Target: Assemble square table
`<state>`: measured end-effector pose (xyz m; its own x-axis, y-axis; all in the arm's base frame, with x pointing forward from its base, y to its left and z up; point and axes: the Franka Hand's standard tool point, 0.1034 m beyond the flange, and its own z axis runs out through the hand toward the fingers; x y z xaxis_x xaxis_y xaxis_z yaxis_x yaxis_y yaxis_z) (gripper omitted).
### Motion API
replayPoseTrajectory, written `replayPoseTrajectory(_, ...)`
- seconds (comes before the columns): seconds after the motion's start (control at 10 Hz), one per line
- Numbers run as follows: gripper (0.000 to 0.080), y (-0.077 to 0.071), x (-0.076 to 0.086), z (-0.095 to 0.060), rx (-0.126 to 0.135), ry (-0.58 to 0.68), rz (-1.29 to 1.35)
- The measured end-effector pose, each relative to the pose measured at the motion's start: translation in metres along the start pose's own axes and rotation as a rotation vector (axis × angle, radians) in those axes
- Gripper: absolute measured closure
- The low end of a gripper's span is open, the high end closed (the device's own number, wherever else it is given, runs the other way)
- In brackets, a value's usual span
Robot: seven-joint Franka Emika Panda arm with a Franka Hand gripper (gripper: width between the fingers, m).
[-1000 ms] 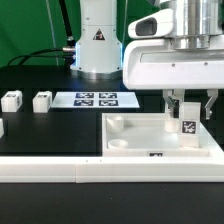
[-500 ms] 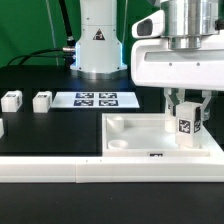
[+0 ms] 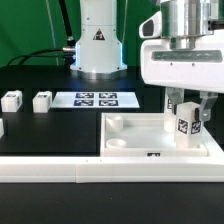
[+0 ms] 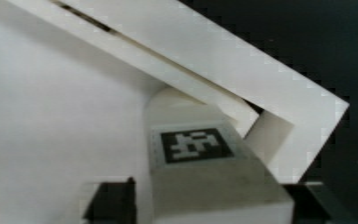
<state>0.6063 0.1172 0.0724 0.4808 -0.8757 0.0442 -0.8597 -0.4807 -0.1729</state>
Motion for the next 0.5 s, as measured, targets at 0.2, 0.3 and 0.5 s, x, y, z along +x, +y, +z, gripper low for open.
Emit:
replayPoseTrajectory(0.2, 0.0239, 0.0002, -0.0007, 0.0002, -0.001, -0.001, -0.062)
replayPoseTrajectory(0.3, 0.0168, 0.0, -0.0023, 0.0004, -0.004, -0.004, -0.126)
replayPoseTrajectory(0.5, 0.0155, -0.0007, -0.0027, 0.0002, -0.004, -0.007, -0.351)
